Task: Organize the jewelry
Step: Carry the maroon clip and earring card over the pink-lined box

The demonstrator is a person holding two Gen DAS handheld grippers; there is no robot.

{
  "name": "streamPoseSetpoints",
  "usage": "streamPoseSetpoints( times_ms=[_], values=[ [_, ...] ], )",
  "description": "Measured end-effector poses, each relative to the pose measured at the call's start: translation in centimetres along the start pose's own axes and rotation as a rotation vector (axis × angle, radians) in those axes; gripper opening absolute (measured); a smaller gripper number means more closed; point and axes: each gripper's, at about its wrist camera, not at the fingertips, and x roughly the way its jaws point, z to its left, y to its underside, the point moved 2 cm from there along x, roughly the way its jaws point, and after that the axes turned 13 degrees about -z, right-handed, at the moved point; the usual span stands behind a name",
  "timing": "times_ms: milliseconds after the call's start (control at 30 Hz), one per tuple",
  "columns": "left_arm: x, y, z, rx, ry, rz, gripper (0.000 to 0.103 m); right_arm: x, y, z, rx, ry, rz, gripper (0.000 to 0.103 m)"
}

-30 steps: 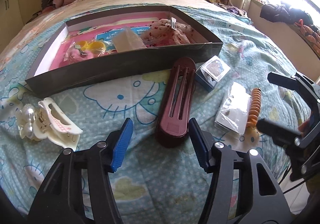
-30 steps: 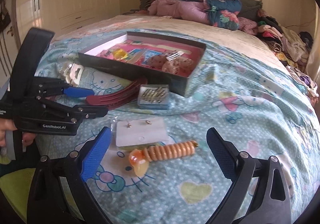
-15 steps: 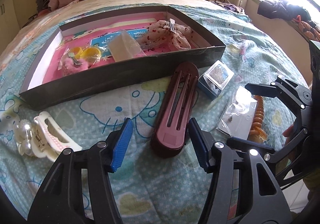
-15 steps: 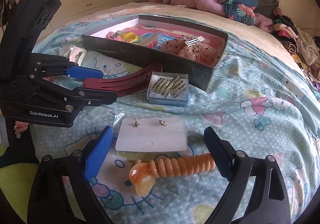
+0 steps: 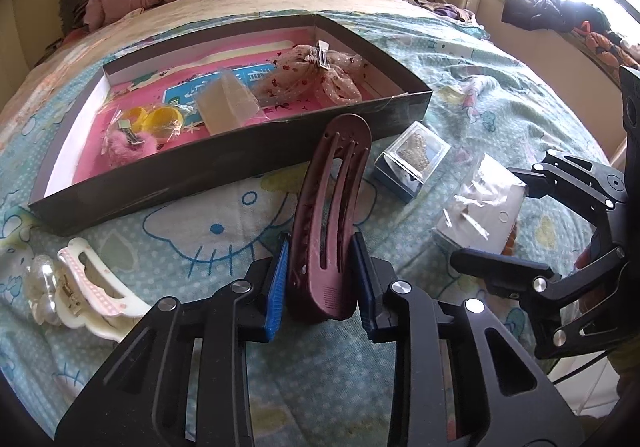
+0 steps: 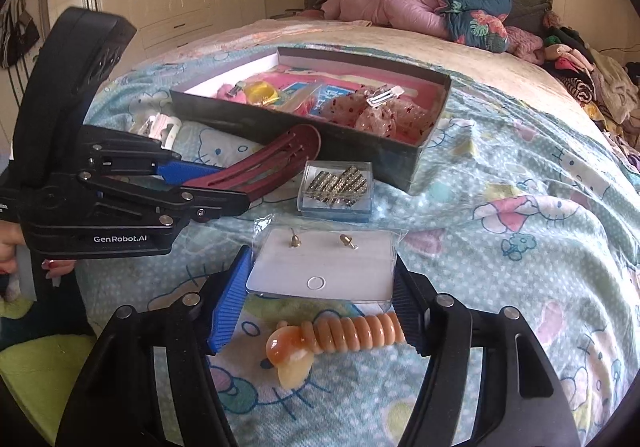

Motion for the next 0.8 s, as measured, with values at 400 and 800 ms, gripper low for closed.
streamPoseSetpoints(
  times_ms=[400, 800],
  values=[
    [-3.0, -0.2, 0.0, -0.026, 0.015, -0.057, 0.022, -2.5, -1.3, 0.8, 0.000, 0.019, -0.040, 0.063],
    [-6.2, -1.6, 2.0, -0.074, -0.022, -0.141, 0.022, -3.4, -3.7, 2.4, -0.013, 0.046, -0.074, 0.063]
  ],
)
